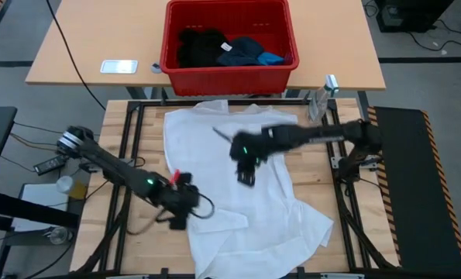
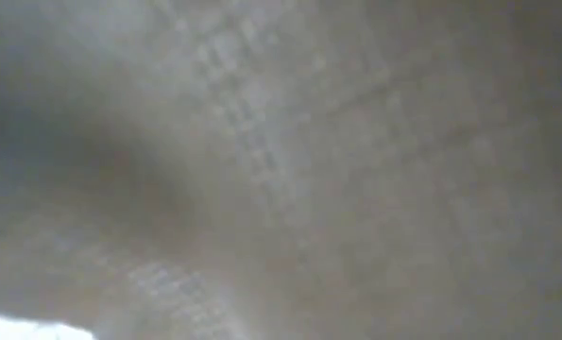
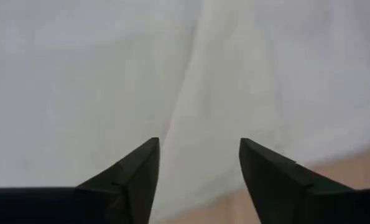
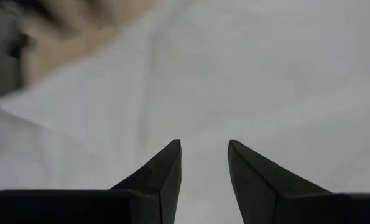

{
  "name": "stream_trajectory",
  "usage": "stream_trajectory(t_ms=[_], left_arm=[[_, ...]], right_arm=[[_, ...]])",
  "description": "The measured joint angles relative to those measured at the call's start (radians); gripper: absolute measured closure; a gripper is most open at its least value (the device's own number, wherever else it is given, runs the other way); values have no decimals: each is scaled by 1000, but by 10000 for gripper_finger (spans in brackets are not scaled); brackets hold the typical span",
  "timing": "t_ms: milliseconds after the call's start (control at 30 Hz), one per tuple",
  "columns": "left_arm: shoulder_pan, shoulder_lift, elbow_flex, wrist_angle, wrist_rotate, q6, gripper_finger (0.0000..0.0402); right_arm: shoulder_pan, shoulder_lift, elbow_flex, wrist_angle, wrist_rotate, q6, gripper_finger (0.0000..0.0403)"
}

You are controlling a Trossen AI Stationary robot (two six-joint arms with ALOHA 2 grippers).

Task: Fold Laundry from Bin
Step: Fold the white polo shirt

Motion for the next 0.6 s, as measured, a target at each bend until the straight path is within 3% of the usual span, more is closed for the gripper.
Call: stream_trajectory(t_ms=[100,267,400,600], left_arm=[[54,-154,-132,-14,45,-1,218],[235,-336,-248,-189,51,-8,239],[462,-389,-291,-258,51,-16,241],[845,-411,-333,-143,52,15,241]], right_arm=[[87,-36,-149,188,1,135,264],[204,-34,-252,298,32,270,264],[269,-27,-292,381,115,351,264],[298,-20,-301,442,178,408,264]])
